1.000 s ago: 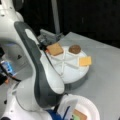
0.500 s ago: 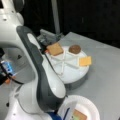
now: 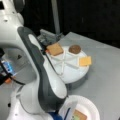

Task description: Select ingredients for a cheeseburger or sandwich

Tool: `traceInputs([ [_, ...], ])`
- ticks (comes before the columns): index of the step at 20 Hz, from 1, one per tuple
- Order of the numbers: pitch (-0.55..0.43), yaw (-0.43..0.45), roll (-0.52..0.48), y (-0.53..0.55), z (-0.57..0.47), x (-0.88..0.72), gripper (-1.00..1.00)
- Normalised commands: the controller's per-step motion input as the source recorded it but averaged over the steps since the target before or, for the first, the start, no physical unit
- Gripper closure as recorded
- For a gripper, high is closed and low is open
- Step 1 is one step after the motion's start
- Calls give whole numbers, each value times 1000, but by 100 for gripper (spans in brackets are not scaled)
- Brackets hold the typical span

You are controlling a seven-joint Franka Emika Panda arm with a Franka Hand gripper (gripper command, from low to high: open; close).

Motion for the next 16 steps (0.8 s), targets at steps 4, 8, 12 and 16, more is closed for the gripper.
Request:
traceInputs([
  [4,-98,44,-146,120,-81,-17,100],
  [8,-100,57,-165,70,-90,-25,100],
  [12,-87,81,-164,16,-86,-43,100],
  [16,-81,89,-166,0,-85,-46,100],
])
